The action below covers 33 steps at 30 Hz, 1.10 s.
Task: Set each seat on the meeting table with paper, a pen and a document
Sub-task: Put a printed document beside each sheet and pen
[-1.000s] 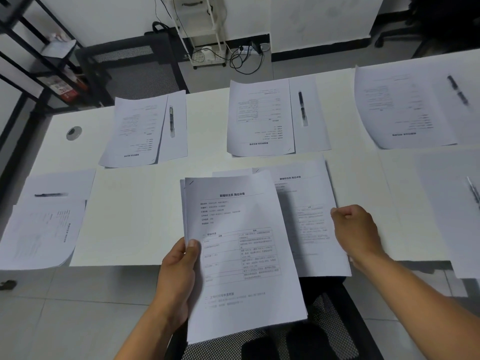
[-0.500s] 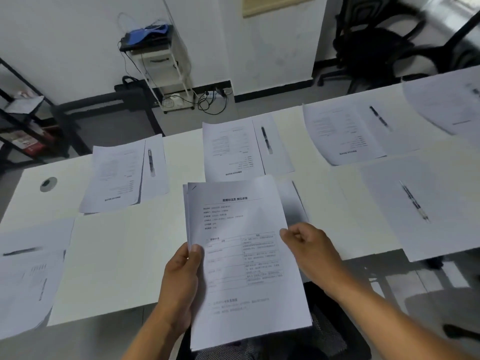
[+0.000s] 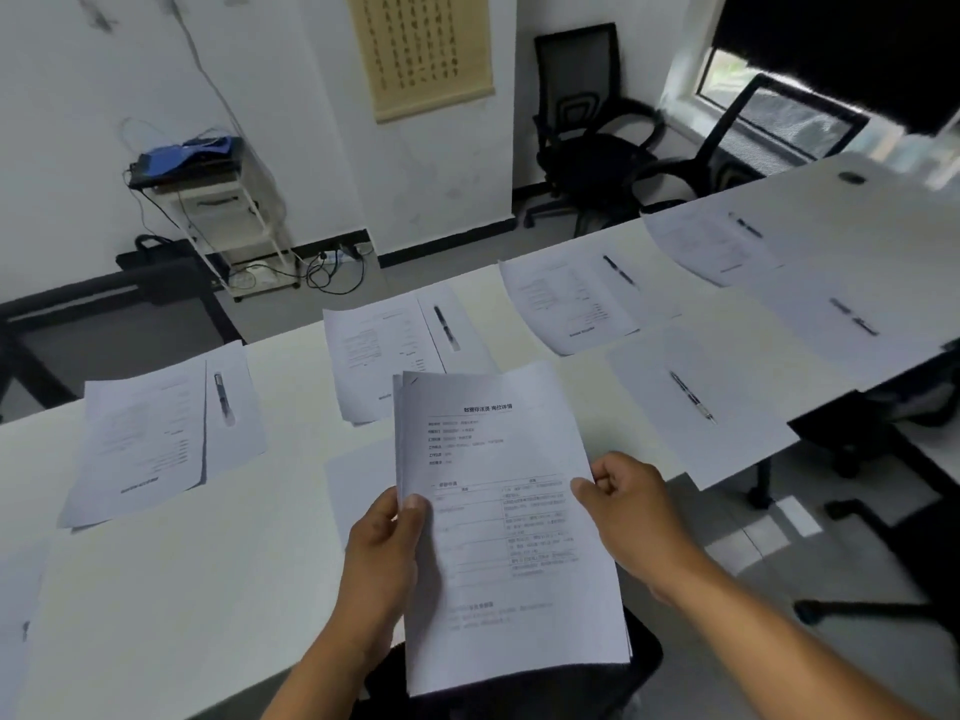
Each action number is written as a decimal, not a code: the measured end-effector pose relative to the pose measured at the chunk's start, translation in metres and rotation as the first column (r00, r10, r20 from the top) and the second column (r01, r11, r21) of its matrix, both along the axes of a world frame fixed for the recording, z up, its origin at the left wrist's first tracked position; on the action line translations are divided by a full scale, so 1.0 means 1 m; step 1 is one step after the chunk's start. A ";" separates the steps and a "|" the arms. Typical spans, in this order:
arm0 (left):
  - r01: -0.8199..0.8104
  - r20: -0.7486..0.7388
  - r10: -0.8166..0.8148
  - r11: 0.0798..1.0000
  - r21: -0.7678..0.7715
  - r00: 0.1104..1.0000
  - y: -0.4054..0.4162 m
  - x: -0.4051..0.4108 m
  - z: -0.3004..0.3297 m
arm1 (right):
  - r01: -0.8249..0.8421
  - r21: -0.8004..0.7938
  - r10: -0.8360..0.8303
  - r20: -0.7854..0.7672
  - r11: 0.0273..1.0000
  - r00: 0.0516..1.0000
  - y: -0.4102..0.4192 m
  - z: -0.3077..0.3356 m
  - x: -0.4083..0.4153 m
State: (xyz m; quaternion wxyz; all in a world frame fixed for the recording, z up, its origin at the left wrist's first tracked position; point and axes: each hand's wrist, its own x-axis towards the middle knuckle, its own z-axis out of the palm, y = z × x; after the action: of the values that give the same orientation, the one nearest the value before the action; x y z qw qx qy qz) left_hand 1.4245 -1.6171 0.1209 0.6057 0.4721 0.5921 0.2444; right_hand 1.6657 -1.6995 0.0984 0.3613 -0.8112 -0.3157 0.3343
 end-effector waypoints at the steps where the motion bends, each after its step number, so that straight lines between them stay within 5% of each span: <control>1: 0.044 -0.007 -0.044 0.999 0.022 0.999 -0.004 0.009 0.003 | 0.020 0.006 -0.020 0.005 1.000 1.000 -0.006 0.003 0.009; 9: 0.135 0.023 -0.136 0.990 0.044 0.990 -0.030 0.100 0.011 | 0.110 0.056 -0.110 -0.004 0.992 0.994 -0.051 0.013 0.097; 21: -0.009 0.138 0.027 0.992 -0.127 0.990 -0.115 0.304 0.001 | 0.019 0.037 -0.017 -0.043 0.999 0.999 -0.117 -0.002 0.314; 33: -0.073 0.095 0.088 0.986 -0.152 0.992 -0.103 0.373 -0.014 | 0.000 -0.012 -0.001 -0.088 1.000 0.996 -0.094 -0.016 0.391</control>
State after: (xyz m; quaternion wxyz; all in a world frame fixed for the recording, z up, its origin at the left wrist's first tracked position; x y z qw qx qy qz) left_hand 1.7971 -1.7200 0.1074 0.6579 0.3884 0.5958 0.2476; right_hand 2.0562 -1.7932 0.0826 0.3699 -0.7980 -0.2973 0.3716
